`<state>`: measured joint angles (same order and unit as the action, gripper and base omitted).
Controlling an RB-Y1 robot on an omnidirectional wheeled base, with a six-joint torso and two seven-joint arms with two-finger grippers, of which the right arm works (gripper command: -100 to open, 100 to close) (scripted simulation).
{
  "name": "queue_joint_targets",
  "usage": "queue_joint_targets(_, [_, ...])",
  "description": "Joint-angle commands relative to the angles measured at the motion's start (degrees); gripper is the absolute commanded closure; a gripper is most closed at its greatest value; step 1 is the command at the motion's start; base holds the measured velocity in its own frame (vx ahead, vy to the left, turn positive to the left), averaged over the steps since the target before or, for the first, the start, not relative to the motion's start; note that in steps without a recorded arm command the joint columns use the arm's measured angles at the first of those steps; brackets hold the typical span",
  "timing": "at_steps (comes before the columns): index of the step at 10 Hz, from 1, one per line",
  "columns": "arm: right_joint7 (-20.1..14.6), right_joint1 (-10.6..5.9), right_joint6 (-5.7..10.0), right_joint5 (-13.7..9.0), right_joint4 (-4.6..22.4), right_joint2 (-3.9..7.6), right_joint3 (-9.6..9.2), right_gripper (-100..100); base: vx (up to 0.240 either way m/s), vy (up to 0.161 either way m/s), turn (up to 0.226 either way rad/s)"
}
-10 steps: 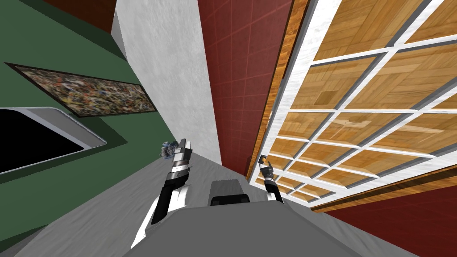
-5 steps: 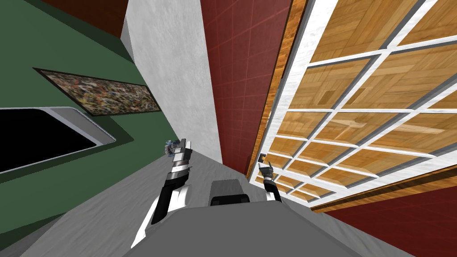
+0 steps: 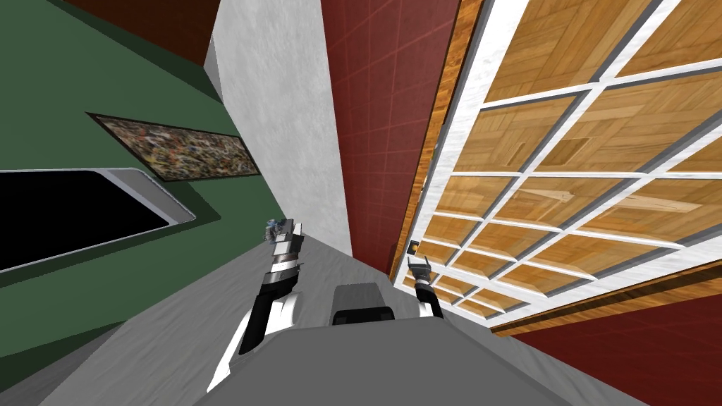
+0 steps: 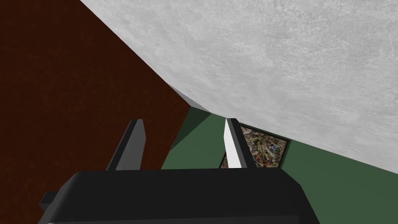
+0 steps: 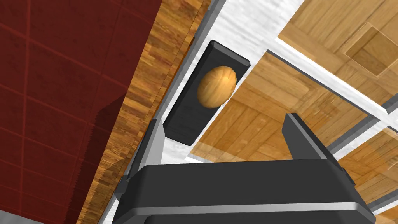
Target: Pull the door open
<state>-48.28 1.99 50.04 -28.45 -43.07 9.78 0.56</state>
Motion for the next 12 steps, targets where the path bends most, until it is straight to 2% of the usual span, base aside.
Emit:
queue_joint_targets(1, [-2.86,-0.02,-0.06,-1.38,-0.29,-0.19,-0.47,-100,-0.05,-0.011,0.05])
queue_joint_targets(2, [-4.35,-0.03,-0.11,-2.54,-0.54,-0.34,-0.86,-100,-0.069,-0.008,0.07])
queue_joint_targets(3, [-5.27,-0.03,-0.11,-2.54,-0.54,-0.34,-0.86,-100,-0.055,-0.004,0.022])
queue_joint_targets(4, [-7.32,-0.05,-0.17,-3.67,-0.78,-0.5,-1.25,-100,-0.056,-0.012,0.04])
queue_joint_targets(5, [-7.61,-0.05,-0.17,-3.67,-0.78,-0.5,-1.25,-100,-0.045,-0.013,0.024])
queue_joint_targets(7, [-11.4,-0.07,-0.26,-5.75,-1.22,-0.78,-1.96,-100,-0.062,-0.006,0.058])
queue_joint_targets(8, [-12.18,-0.07,-0.26,-5.75,-1.22,-0.78,-1.96,-100,-0.052,-0.007,0.015])
queue_joint_targets(10, [-15.81,-0.1,-0.34,-7.55,-1.6,-1.03,-2.57,-100,-0.052,-0.012,0.042])
queue_joint_targets(12, [-18.14,-0.1,-0.38,-8.3,-1.76,-1.13,-2.83,-100,-0.045,-0.008,0.023])
